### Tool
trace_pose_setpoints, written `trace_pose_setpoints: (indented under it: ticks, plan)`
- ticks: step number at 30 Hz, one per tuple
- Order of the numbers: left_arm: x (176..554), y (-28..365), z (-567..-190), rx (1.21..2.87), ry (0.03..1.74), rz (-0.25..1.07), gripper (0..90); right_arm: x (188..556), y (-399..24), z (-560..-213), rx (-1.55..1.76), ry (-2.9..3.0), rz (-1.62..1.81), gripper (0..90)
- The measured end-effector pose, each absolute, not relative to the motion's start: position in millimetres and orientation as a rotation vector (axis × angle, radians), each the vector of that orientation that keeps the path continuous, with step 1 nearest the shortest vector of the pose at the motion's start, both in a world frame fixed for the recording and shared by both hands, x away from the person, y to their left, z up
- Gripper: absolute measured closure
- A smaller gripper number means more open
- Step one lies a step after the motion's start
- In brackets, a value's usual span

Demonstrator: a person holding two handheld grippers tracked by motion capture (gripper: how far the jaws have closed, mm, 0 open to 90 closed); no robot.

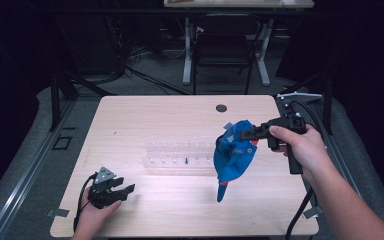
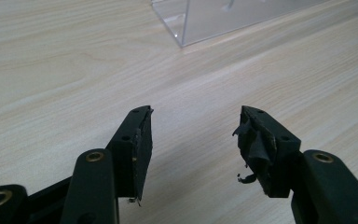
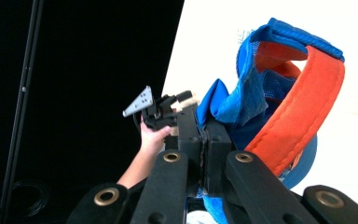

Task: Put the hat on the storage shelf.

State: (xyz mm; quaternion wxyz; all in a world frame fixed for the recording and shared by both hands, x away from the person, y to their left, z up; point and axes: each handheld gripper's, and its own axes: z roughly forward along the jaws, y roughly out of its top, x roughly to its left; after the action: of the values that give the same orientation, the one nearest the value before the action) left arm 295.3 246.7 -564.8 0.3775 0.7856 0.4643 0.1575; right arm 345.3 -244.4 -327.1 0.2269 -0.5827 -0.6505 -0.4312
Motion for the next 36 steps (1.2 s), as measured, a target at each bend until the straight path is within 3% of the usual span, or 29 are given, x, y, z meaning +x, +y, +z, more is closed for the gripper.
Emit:
trace_pose_setpoints:
  ticks: [4, 15, 26, 36]
  plan:
    - [294.8, 241.3, -558.5, 1.974, 1.168, 0.346, 46.4, 353.1, -237.3, -316.5, -1.6, -1.804, -1.224, 88.7]
    - [296.8, 218.0, -511.7, 1.955, 1.055, 0.382, 49.1, 373.7, -220.2, -301.0, -1.597, -1.822, -1.273, 88.7]
    - [305.7, 187.5, -472.1, 1.932, 0.931, 0.359, 51.6, 391.3, -200.3, -302.6, -1.585, -1.836, -1.312, 88.7]
    - [310.9, 167.9, -459.1, 1.969, 0.877, 0.396, 53.3, 405.5, -180.5, -306.2, -1.561, -1.849, -1.347, 88.7]
